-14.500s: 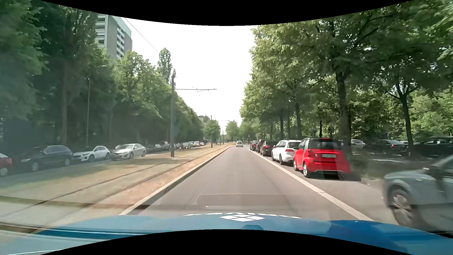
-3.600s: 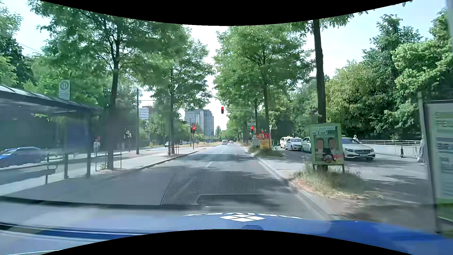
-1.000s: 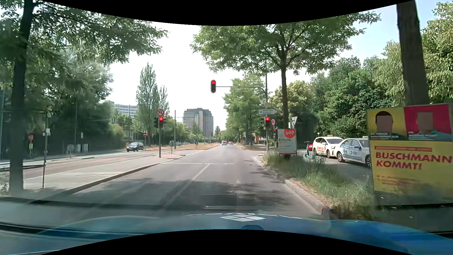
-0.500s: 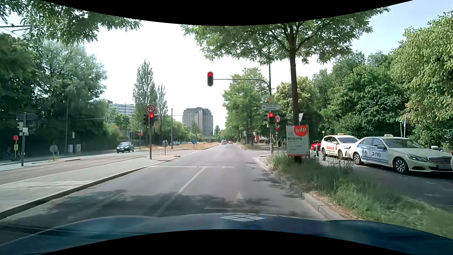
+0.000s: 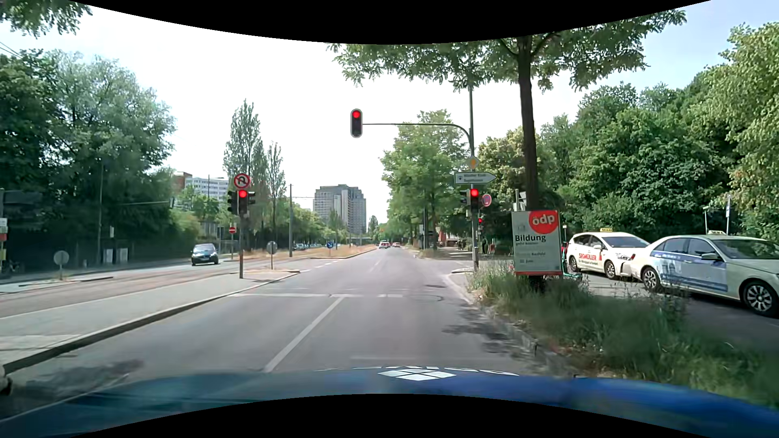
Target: Follow the waypoints while adhering to traffic rules and regulations
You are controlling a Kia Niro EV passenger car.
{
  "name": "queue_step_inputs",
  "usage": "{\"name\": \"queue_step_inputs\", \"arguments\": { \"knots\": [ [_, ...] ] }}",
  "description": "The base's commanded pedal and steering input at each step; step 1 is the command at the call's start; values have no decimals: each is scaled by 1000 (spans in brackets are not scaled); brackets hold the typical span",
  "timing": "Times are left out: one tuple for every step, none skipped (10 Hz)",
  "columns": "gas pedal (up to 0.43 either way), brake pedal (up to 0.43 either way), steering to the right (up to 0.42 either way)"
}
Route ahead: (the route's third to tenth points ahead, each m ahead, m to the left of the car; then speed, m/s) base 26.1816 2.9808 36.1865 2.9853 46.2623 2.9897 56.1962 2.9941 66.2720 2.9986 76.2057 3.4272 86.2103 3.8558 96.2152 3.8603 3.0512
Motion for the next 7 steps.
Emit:
{"name": "queue_step_inputs", "arguments": {
  "knots": [
    [0, 104, -3],
    [0, 104, -3],
    [0, 104, -3],
    [0, 104, -3],
    [0, 104, -4],
    [0, 104, -5],
    [0, 104, -6]
  ]
}}
